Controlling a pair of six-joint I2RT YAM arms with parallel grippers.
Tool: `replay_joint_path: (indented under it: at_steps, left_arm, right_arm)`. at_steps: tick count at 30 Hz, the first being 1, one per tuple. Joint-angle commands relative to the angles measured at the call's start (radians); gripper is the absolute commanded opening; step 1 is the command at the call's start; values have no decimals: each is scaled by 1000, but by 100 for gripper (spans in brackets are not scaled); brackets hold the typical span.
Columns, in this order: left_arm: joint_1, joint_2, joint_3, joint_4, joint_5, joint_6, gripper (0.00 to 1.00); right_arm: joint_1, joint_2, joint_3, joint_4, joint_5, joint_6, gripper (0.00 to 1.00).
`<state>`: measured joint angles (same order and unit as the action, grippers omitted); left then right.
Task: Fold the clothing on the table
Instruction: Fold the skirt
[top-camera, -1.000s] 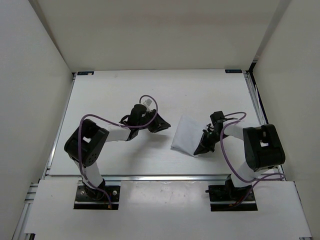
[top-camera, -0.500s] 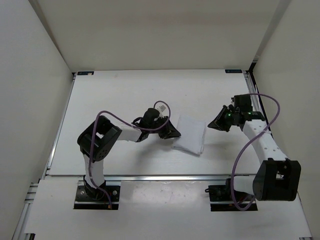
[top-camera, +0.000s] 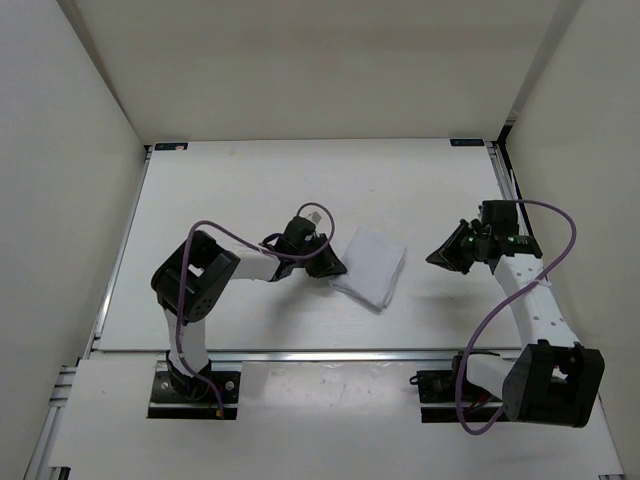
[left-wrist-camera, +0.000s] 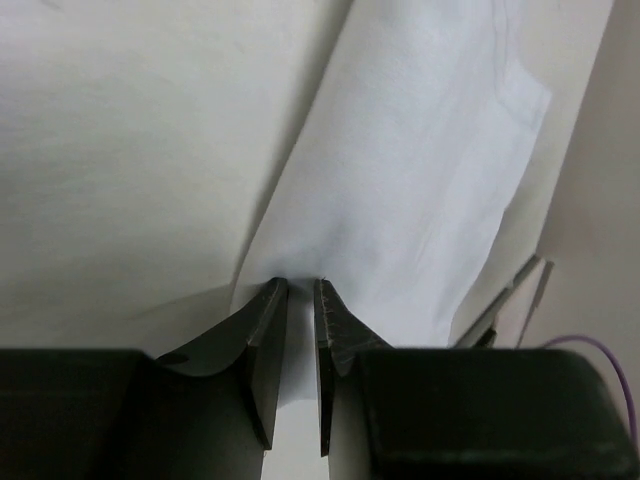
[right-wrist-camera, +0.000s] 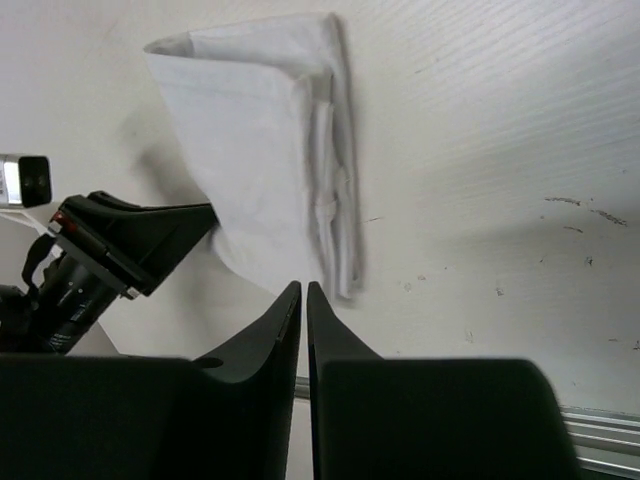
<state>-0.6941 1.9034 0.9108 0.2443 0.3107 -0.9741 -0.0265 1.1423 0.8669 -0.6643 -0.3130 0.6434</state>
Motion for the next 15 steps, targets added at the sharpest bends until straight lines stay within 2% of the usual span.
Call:
replay_joint_path:
  at_steps: [1, 7, 12, 15]
  left_arm:
    - [62, -56, -56, -178, -199, 97, 30]
    - [182, -153, -125, -174, -223, 117, 31]
    - [223, -255, -127, -119, -81, 123, 39]
    - [219, -360, -77, -192, -42, 199, 45]
  right_arm:
    - [-26, -21, -6, -20, -5, -7, 10]
    - [-9, 14, 27, -1, -3, -19, 10]
    - [20, 34, 52, 19, -11, -14, 11]
    - [45, 36, 44, 37, -6, -14, 15]
